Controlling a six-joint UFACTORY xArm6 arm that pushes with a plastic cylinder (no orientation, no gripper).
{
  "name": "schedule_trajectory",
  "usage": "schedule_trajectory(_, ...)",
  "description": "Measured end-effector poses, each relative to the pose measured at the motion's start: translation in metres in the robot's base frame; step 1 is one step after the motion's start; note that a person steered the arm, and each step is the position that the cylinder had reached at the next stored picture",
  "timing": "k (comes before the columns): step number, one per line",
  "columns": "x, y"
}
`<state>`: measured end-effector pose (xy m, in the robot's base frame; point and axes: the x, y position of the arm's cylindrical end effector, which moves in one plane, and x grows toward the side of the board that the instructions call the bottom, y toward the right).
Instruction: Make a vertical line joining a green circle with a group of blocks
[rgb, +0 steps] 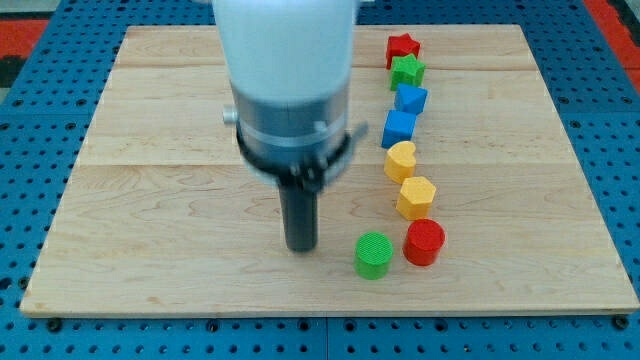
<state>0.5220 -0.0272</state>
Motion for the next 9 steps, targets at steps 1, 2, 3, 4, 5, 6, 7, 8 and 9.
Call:
schedule_trajectory(1, -0.009, 0.046)
schedule_trajectory(2, 0.029, 0.073)
schedule_trajectory(3, 0.045, 0.067)
schedule_trajectory(4, 0.051, 0.025)
schedule_trajectory(5, 0.077, 0.002)
schedule_trajectory(6, 0.082, 0.02)
schedule_trajectory(7, 0.082, 0.061)
schedule_trajectory(8, 0.082, 0.084)
schedule_trajectory(9, 0.082, 0.1)
